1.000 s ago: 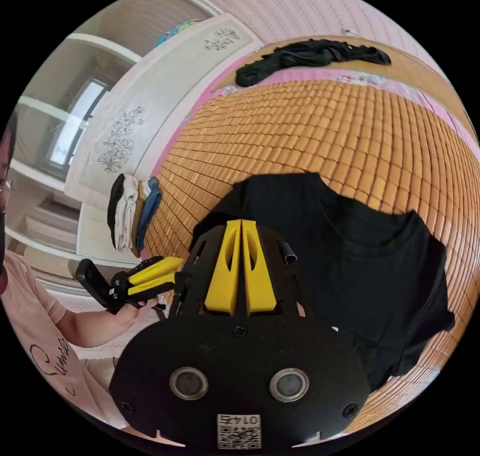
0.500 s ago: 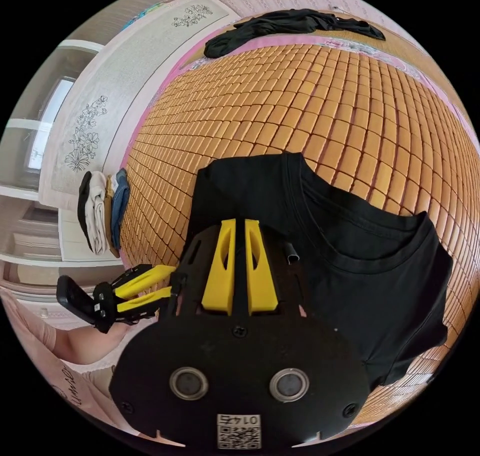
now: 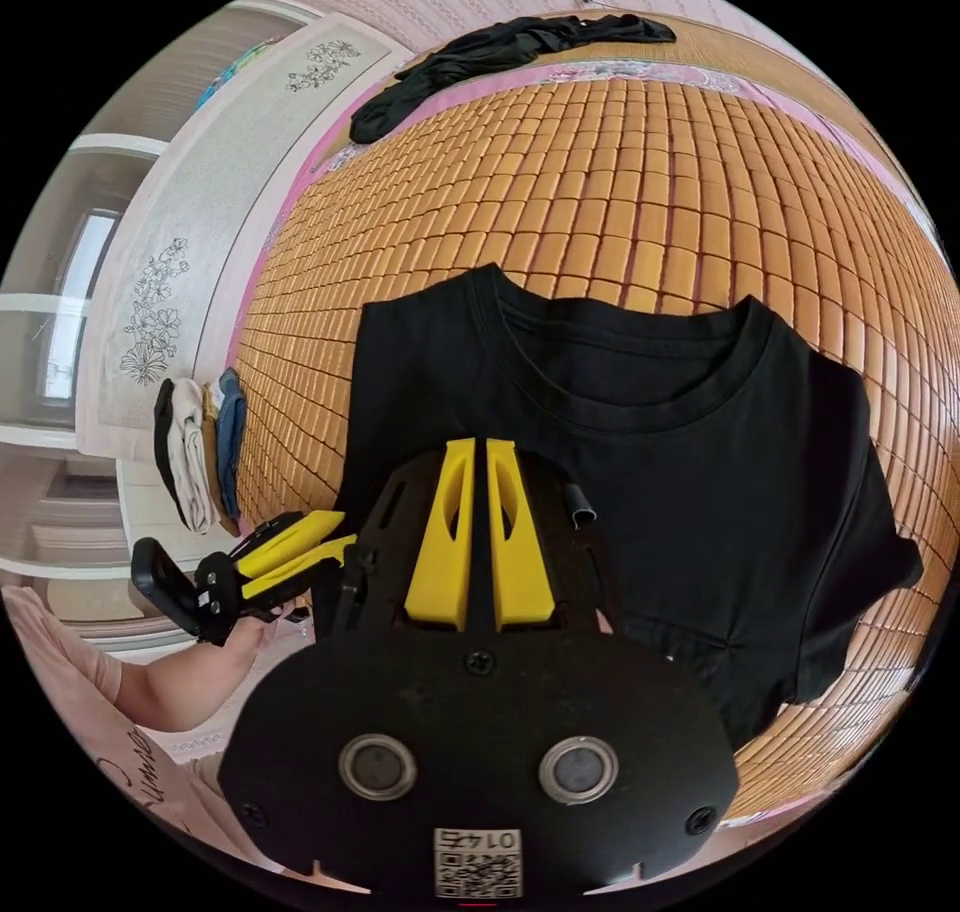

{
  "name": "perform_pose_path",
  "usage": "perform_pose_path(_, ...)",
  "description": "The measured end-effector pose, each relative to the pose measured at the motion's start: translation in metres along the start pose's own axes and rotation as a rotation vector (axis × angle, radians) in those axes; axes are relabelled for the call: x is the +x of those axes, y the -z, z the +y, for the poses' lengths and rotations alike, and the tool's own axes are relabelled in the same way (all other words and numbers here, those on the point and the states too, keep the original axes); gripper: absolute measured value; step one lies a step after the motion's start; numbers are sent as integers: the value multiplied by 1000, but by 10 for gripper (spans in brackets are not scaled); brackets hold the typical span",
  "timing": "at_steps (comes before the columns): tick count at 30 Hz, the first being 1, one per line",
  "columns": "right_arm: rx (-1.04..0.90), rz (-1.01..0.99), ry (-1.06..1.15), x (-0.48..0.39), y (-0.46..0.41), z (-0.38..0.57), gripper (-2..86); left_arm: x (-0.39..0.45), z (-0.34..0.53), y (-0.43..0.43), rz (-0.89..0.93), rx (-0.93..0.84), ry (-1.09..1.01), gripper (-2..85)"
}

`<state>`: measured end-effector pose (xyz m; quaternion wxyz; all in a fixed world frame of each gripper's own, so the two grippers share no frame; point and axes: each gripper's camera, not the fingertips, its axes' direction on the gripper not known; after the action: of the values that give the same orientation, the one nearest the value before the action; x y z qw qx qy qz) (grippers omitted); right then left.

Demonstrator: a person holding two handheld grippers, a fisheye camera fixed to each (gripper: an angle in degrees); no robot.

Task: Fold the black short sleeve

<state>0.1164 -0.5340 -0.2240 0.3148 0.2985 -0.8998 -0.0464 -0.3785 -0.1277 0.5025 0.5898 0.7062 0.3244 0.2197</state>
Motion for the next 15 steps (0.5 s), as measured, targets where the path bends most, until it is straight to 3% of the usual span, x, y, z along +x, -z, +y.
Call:
perform_pose_path(3, 41, 37, -12, -13, 29, 0, -2, -3, 8, -2, 2, 12, -12, 65)
perform_pose_path(9, 26, -94, 321, -120, 40, -58, -4, -7, 25, -30, 0, 34, -12, 64)
perform_pose_path(13, -87, 90, 419, -164, -2, -99, -8, -12, 40, -60, -13, 3, -1, 63)
perform_pose_path(15, -91, 70, 420, -161, -4, -106, -9, -17, 61, -81, -34, 16, 1, 59)
